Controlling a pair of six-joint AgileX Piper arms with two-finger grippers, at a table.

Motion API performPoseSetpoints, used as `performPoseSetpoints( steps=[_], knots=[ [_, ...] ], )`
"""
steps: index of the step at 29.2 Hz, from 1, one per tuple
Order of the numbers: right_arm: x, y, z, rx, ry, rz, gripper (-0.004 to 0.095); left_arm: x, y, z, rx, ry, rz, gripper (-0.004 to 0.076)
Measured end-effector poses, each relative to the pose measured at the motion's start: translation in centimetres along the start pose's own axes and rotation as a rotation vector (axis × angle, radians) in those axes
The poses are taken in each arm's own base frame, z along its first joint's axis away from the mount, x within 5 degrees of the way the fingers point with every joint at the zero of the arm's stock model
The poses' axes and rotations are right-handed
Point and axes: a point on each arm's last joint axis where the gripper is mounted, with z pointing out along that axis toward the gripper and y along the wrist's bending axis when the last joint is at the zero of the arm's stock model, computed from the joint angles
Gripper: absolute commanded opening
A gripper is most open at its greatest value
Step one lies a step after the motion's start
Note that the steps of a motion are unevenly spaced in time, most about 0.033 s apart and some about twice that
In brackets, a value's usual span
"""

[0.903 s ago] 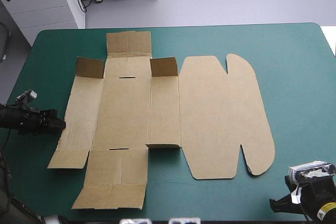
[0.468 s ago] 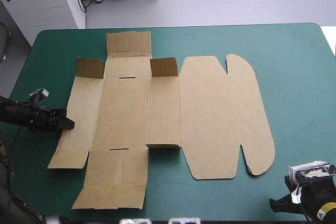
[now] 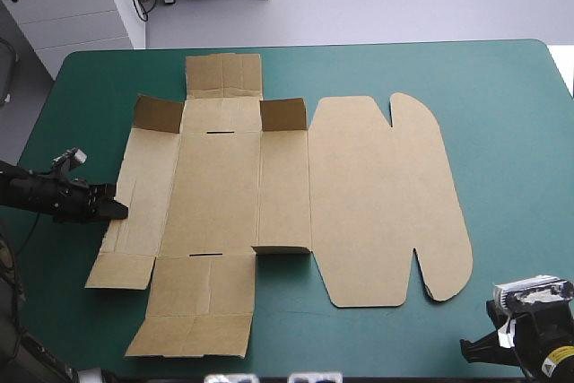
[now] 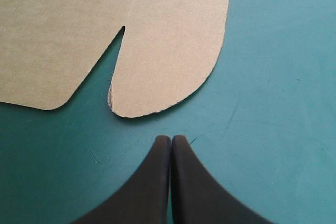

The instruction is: Fold the box

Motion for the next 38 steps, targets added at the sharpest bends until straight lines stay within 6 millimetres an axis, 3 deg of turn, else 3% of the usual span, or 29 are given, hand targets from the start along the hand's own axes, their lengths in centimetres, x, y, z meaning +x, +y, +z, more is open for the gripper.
performPoseSetpoints(
  steps=[6,13,15,31,38],
  knots=[
    [0.0,0.0,0.0,0.0,0.0,0.002,-0.0014,0.0,0.0,0.0,-0.003,0.003,0.003,0.0029],
    [0.0,0.0,0.0,0.0,0.0,0.002,-0.0014,0.1,0.1,-0.1,-0.037,0.021,0.024,0.0307],
    [0.0,0.0,0.0,0.0,0.0,0.003,-0.0014,0.3,0.3,-0.1,-0.057,0.041,0.036,0.0354],
    [0.0,0.0,0.0,0.0,0.0,0.005,-0.0014,1.0,0.0,-0.2,-0.076,0.051,-0.055,0.036],
    [0.0,0.0,0.0,0.0,0.0,0.005,-0.0014,2.4,-0.8,1.3,0.061,0.031,-0.122,0.036]
  ],
)
